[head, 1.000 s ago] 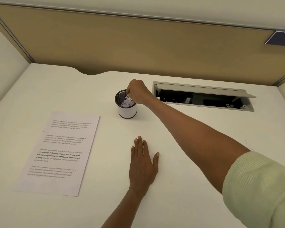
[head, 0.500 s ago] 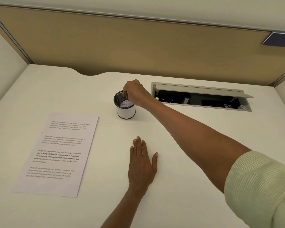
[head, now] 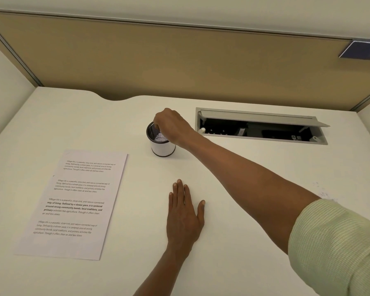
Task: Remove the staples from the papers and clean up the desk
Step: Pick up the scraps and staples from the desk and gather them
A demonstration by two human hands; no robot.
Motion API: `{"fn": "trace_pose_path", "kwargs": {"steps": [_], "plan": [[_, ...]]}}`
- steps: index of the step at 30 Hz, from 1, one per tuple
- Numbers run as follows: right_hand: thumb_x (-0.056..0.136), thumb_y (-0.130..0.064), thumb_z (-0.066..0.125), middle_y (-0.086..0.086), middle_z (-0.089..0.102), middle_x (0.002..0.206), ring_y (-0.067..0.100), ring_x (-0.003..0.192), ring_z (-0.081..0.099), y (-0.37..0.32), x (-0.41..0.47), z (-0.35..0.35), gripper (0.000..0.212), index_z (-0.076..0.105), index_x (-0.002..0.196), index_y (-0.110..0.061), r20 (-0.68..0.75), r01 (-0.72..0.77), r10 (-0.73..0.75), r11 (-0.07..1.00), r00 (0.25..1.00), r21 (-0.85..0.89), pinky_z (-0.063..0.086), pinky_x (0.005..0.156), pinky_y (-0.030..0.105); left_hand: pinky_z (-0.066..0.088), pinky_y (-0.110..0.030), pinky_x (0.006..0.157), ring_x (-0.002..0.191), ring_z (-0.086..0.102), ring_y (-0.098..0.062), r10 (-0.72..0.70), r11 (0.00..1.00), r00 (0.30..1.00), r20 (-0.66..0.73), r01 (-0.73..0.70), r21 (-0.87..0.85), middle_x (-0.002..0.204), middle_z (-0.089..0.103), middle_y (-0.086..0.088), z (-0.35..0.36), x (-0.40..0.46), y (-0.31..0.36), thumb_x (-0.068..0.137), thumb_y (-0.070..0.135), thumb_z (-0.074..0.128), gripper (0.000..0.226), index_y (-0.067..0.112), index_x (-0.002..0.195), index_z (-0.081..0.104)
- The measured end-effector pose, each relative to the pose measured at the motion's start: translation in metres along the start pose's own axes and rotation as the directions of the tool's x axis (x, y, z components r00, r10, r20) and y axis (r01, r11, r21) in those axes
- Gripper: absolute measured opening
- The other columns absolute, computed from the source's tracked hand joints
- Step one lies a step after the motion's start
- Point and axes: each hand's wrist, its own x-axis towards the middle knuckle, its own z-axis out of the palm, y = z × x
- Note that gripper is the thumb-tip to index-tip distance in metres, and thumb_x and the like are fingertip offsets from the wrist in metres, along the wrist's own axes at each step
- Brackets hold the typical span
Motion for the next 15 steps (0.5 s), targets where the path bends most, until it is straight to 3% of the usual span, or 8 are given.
{"fn": "trace_pose_path", "kwargs": {"steps": [2, 5, 7, 11, 13, 15], "plan": [[0.08, 0.008, 0.05, 0.01, 0.042, 0.074, 0.023, 0.067, 0.037, 0.0, -0.001, 0.0, 0.025, 0.043, 0.071, -0.014, 0.03, 0.015, -0.015, 1.0, 0.999, -0.02, 0.033, 0.053, 0.033, 0.011, -0.034, 0.123, 0.153, 0.013, -0.023, 0.0, 1.0, 1.0, 0.002, 0.0, 0.0, 0.164, 0.02, -0.012, 0.0, 0.0, 0.0, 0.101, 0.05, 0.036, 0.07, 0.002, 0.151, 0.032], [0.067, 0.011, 0.05, 0.009, 0.035, 0.069, 0.024, 0.064, 0.03, 0.0, -0.003, 0.002, 0.029, 0.036, 0.065, -0.014, -0.015, 0.031, -0.033, 0.994, 0.999, -0.107, 0.015, 0.048, 0.032, 0.011, -0.034, 0.123, 0.153, 0.013, -0.023, 0.0, 1.0, 1.0, 0.007, 0.0, 0.001, 0.163, 0.02, -0.012, 0.0, 0.001, 0.0, 0.101, 0.051, 0.034, 0.071, 0.002, 0.152, 0.032], [0.067, 0.012, 0.047, 0.009, 0.036, 0.072, 0.024, 0.065, 0.03, 0.001, -0.003, 0.003, 0.027, 0.037, 0.067, -0.013, -0.002, 0.045, -0.046, 0.993, 0.999, -0.112, 0.015, 0.049, 0.032, 0.01, -0.034, 0.123, 0.153, 0.014, -0.023, -0.001, 1.0, 1.0, 0.007, 0.001, 0.001, 0.163, 0.021, -0.013, 0.0, 0.001, 0.001, 0.101, 0.052, 0.032, 0.071, 0.002, 0.151, 0.033], [0.07, 0.01, 0.043, 0.011, 0.053, 0.08, 0.031, 0.072, 0.044, 0.005, -0.004, 0.008, 0.014, 0.051, 0.07, -0.002, 0.008, 0.078, -0.077, 0.996, 0.997, -0.038, 0.033, 0.057, 0.037, 0.009, -0.033, 0.123, 0.153, 0.015, -0.024, -0.005, 1.0, 1.0, 0.009, 0.005, 0.0, 0.163, 0.022, -0.013, -0.002, 0.0, 0.001, 0.101, 0.052, 0.032, 0.071, 0.001, 0.151, 0.033], [0.07, 0.005, 0.042, 0.015, 0.061, 0.087, 0.036, 0.082, 0.056, 0.008, -0.005, 0.012, 0.023, 0.061, 0.082, 0.006, -0.063, 0.028, -0.022, 0.995, 0.998, 0.091, 0.045, 0.064, 0.042, 0.012, -0.034, 0.124, 0.153, 0.015, -0.023, -0.003, 1.0, 1.0, 0.009, 0.003, -0.002, 0.163, 0.022, -0.013, -0.002, 0.001, 0.001, 0.101, 0.051, 0.031, 0.071, 0.001, 0.151, 0.033], [0.073, 0.006, 0.046, 0.015, 0.066, 0.088, 0.035, 0.084, 0.06, 0.01, -0.01, 0.013, 0.026, 0.069, 0.086, 0.003, -0.143, -0.003, 0.032, 0.98, 0.989, 0.199, 0.051, 0.068, 0.043, 0.013, -0.036, 0.124, 0.153, 0.014, -0.023, -0.004, 1.0, 1.0, 0.018, 0.004, -0.01, 0.163, 0.021, -0.013, -0.002, 0.001, -0.001, 0.101, 0.052, 0.029, 0.071, 0.001, 0.151, 0.033]]}}
